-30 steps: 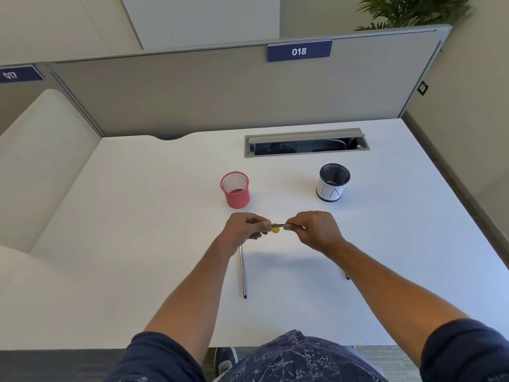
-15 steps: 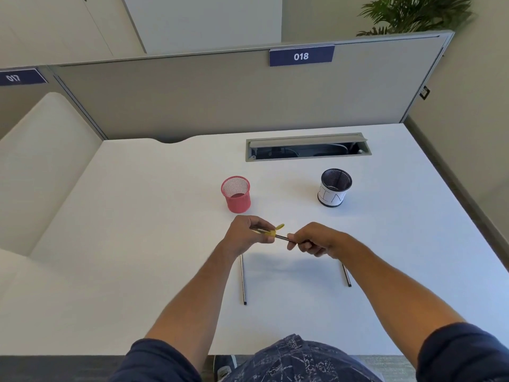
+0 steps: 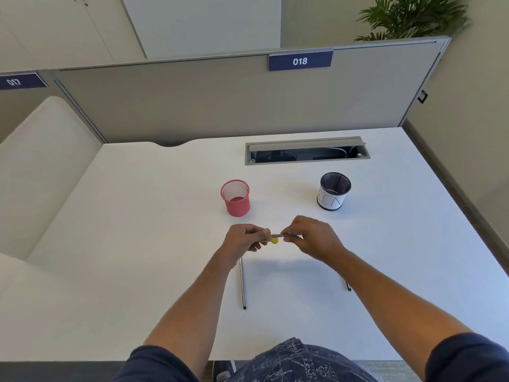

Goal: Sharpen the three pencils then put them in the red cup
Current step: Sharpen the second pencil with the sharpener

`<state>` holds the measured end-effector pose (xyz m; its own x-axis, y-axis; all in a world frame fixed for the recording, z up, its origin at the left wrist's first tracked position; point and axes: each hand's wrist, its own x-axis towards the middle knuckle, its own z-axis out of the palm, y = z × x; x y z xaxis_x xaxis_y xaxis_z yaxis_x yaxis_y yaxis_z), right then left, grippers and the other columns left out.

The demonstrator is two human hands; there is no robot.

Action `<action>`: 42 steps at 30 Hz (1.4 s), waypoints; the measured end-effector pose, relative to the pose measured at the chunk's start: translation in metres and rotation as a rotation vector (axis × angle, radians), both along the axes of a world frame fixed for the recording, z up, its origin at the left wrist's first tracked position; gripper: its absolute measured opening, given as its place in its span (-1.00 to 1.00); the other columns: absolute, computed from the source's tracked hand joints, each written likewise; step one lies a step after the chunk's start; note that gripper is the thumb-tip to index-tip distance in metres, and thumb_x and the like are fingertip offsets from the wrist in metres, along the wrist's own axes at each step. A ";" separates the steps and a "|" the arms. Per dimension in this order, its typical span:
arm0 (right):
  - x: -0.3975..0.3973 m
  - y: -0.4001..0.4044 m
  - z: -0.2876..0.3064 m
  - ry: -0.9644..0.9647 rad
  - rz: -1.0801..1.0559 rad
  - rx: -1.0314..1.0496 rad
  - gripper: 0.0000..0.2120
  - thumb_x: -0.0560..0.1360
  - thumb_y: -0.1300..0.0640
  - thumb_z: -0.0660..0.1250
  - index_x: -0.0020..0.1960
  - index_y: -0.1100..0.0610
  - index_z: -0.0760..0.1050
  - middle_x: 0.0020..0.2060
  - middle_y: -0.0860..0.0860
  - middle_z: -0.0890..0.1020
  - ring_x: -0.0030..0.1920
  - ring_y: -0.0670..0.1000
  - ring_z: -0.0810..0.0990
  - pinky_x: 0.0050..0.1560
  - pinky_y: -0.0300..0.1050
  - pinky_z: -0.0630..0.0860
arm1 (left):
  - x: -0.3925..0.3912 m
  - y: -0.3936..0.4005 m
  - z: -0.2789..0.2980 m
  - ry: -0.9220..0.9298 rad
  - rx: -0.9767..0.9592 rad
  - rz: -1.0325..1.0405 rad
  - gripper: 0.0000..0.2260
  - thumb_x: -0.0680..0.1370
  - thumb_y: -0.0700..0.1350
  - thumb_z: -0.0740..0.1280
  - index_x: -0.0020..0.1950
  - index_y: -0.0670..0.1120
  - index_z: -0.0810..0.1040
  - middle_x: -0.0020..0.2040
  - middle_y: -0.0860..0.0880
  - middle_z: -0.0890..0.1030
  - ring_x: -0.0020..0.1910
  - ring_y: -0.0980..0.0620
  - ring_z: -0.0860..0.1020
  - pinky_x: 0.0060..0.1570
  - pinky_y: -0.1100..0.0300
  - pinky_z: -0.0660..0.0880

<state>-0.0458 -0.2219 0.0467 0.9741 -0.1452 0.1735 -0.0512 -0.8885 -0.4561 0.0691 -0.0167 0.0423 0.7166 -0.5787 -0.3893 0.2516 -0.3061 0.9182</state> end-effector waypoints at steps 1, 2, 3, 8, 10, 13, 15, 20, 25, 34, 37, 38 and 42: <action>-0.001 0.002 -0.004 -0.152 0.030 -0.115 -0.87 0.47 0.03 0.53 0.02 -0.11 0.71 -0.18 -0.12 0.62 -0.25 -0.02 0.56 -0.34 -0.14 0.44 | 0.000 0.000 0.000 0.032 -0.017 0.019 -0.70 0.50 0.01 0.53 -0.03 -0.24 0.74 -0.20 -0.21 0.70 -0.37 0.03 0.52 -0.26 0.21 0.47; -0.001 0.003 -0.008 -0.279 0.068 -0.190 -0.86 0.46 0.06 0.55 0.01 -0.06 0.72 -0.20 -0.07 0.63 -0.30 0.04 0.56 -0.39 -0.15 0.40 | 0.000 0.000 0.001 0.067 -0.033 0.037 -0.68 0.53 0.01 0.51 -0.04 -0.28 0.73 -0.21 -0.22 0.68 -0.41 0.03 0.48 -0.29 0.20 0.44; -0.001 0.003 -0.011 -0.366 0.101 -0.233 -0.87 0.47 0.09 0.54 0.01 -0.02 0.72 -0.22 -0.04 0.63 -0.33 0.06 0.54 -0.41 -0.14 0.39 | 0.000 0.000 0.001 0.098 -0.042 0.048 -0.67 0.55 0.00 0.49 -0.05 -0.30 0.72 -0.23 -0.23 0.67 -0.43 0.03 0.45 -0.31 0.20 0.42; -0.002 0.004 -0.012 -0.463 0.132 -0.254 -0.88 0.56 0.06 0.39 -0.08 0.06 0.67 -0.29 -0.04 0.64 -0.35 0.09 0.54 -0.42 -0.09 0.43 | 0.000 -0.001 0.005 0.161 -0.067 0.009 -0.74 0.57 -0.02 0.46 -0.11 -0.23 0.73 -0.25 -0.23 0.65 -0.43 0.02 0.40 -0.31 0.22 0.41; -0.002 0.005 -0.011 -0.427 0.114 -0.242 -0.87 0.55 0.02 0.38 -0.11 0.02 0.68 -0.33 -0.07 0.63 -0.38 0.07 0.53 -0.46 -0.15 0.37 | 0.001 -0.001 0.006 0.140 -0.076 -0.005 -0.77 0.56 -0.05 0.47 -0.09 -0.23 0.75 -0.20 -0.24 0.67 -0.40 0.02 0.42 -0.27 0.22 0.44; -0.003 0.008 -0.004 -0.286 -0.006 -0.153 -0.87 0.51 -0.03 0.40 -0.15 -0.06 0.69 -0.37 -0.10 0.62 -0.37 0.04 0.57 -0.42 -0.22 0.26 | 0.001 -0.001 0.009 0.063 -0.063 -0.020 -0.87 0.52 -0.11 0.52 -0.07 -0.17 0.76 -0.17 -0.19 0.71 -0.30 0.01 0.53 -0.18 0.20 0.51; -0.003 0.012 0.004 -0.058 -0.112 -0.013 -0.87 0.53 -0.07 0.41 -0.12 -0.09 0.70 -0.31 -0.12 0.67 -0.28 0.00 0.58 -0.36 -0.16 0.36 | 0.000 -0.002 0.011 0.018 -0.051 -0.011 -0.93 0.48 -0.19 0.55 -0.06 -0.16 0.76 -0.19 -0.11 0.72 -0.24 0.03 0.58 -0.14 0.22 0.54; 0.000 0.015 0.020 0.341 -0.241 0.343 -0.82 0.51 -0.12 0.43 -0.19 -0.08 0.72 -0.39 -0.11 0.62 -0.35 -0.06 0.50 -0.32 -0.13 0.40 | -0.001 -0.001 0.010 -0.065 -0.041 -0.033 -0.77 0.39 -0.33 0.59 0.03 -0.26 0.73 -0.16 -0.11 0.73 -0.22 0.08 0.65 -0.11 0.31 0.55; -0.003 0.006 0.025 0.584 -0.162 0.831 -0.71 0.57 -0.04 0.39 -0.13 0.15 0.73 -0.49 -0.02 0.41 -0.49 -0.06 0.24 -0.42 -0.20 0.15 | -0.002 -0.001 0.010 -0.130 -0.012 -0.072 -0.72 0.34 -0.39 0.60 0.02 -0.24 0.73 -0.10 -0.15 0.74 -0.17 0.06 0.68 -0.07 0.26 0.59; -0.009 0.001 0.022 0.627 -0.047 0.806 -0.79 0.48 0.05 0.50 0.04 0.12 0.61 -0.34 0.08 0.66 -0.43 -0.02 0.38 -0.39 -0.17 0.30 | -0.008 0.001 0.006 -0.112 -0.013 -0.098 -0.74 0.36 -0.33 0.61 0.03 -0.23 0.73 -0.07 -0.22 0.74 -0.15 0.03 0.67 -0.08 0.24 0.58; -0.008 0.004 0.016 0.375 -0.057 0.393 -0.88 0.45 -0.01 0.51 -0.05 -0.08 0.63 -0.23 -0.12 0.69 -0.30 -0.16 0.53 -0.19 -0.08 0.50 | -0.010 0.002 0.006 -0.061 -0.014 -0.065 -0.81 0.41 -0.21 0.60 0.00 -0.19 0.75 -0.16 -0.15 0.71 -0.24 0.03 0.59 -0.19 0.27 0.50; -0.009 0.007 0.014 0.261 -0.088 0.244 -0.90 0.45 -0.06 0.51 -0.05 -0.13 0.65 -0.20 -0.17 0.66 -0.25 -0.18 0.54 -0.19 -0.10 0.50 | -0.010 0.002 0.007 -0.040 -0.013 -0.048 -0.83 0.44 -0.17 0.58 -0.01 -0.18 0.75 -0.16 -0.14 0.72 -0.27 0.03 0.57 -0.19 0.25 0.49; -0.011 0.010 -0.001 -0.273 0.052 -0.177 -0.89 0.44 0.07 0.57 -0.05 -0.04 0.72 -0.23 -0.09 0.61 -0.30 0.02 0.58 -0.42 -0.20 0.36 | -0.008 0.003 0.008 0.039 -0.025 -0.010 -0.74 0.55 -0.03 0.49 0.00 -0.25 0.73 -0.13 -0.22 0.72 -0.39 0.05 0.50 -0.23 0.19 0.46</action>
